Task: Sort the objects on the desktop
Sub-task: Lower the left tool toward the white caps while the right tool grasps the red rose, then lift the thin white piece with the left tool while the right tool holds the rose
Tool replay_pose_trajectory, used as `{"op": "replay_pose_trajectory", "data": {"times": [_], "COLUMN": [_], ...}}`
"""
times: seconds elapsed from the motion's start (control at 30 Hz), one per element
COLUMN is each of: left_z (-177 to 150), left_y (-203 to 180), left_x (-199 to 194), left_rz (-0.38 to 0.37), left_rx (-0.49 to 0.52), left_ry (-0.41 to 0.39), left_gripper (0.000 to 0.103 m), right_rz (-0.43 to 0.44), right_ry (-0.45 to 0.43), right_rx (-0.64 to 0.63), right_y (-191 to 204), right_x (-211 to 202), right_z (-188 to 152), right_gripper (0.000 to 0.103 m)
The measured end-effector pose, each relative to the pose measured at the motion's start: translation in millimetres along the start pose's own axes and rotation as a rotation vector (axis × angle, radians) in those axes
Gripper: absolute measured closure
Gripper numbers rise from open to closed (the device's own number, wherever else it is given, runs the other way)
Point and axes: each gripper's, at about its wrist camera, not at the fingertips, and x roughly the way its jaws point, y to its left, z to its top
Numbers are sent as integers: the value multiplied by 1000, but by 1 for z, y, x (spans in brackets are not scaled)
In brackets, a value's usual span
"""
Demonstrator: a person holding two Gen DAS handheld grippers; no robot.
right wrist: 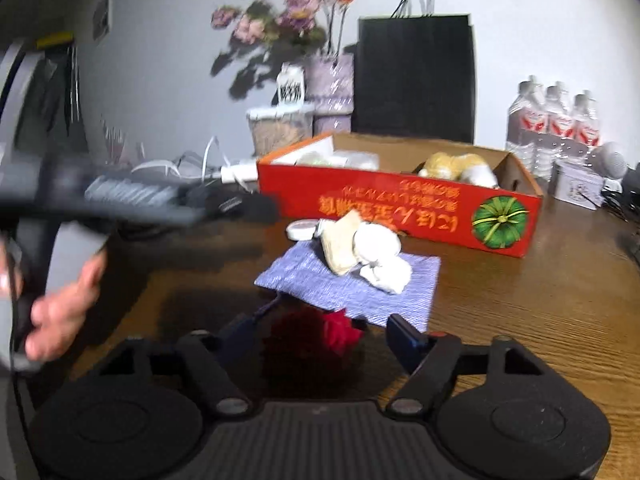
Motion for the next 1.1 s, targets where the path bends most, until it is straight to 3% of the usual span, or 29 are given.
{"op": "replay_pose_trajectory", "data": {"times": [0.03, 0.1, 0.37, 0.4, 0.43, 0.47, 0.5, 0.63, 0.83, 1.1], "left_z": [6, 13, 9, 9, 8, 6, 6, 10, 20, -9], "left_y": [-3, -9, -17, -17, -18, -19, -19, -19, -16, -12], "left_x": [9, 28, 80, 85, 90, 93, 94, 76, 14, -24], "left_rz": [-2, -6, -40, -30, -17, -9, -5, 0, -22, 70], "left_rx": [15, 38, 23, 18, 15, 15, 15, 6, 1, -5], "left_ry": [24, 74, 181, 197, 217, 237, 252, 199, 81, 85], "left_gripper": [24, 40, 45, 49, 56, 83, 98, 99, 99, 98], "right_rz": [-13, -20, -135, -143, -149, -154, -156, -147, -136, -132], "right_ry": [20, 40, -6, -7, -6, -5, -3, 0, -39, -73], "right_rx": [-3, 2, 138, 152, 162, 172, 176, 173, 155, 139], "right_y": [1, 0, -56, -63, -67, -70, -72, -70, -61, -40], "right_x": [5, 9, -11, -12, -11, -11, -11, -10, -23, -49], "right_z": [0, 0, -1, -3, -3, -4, -6, -9, -3, -6], "right_gripper": [56, 60, 65, 65, 65, 65, 65, 65, 66, 66]}}
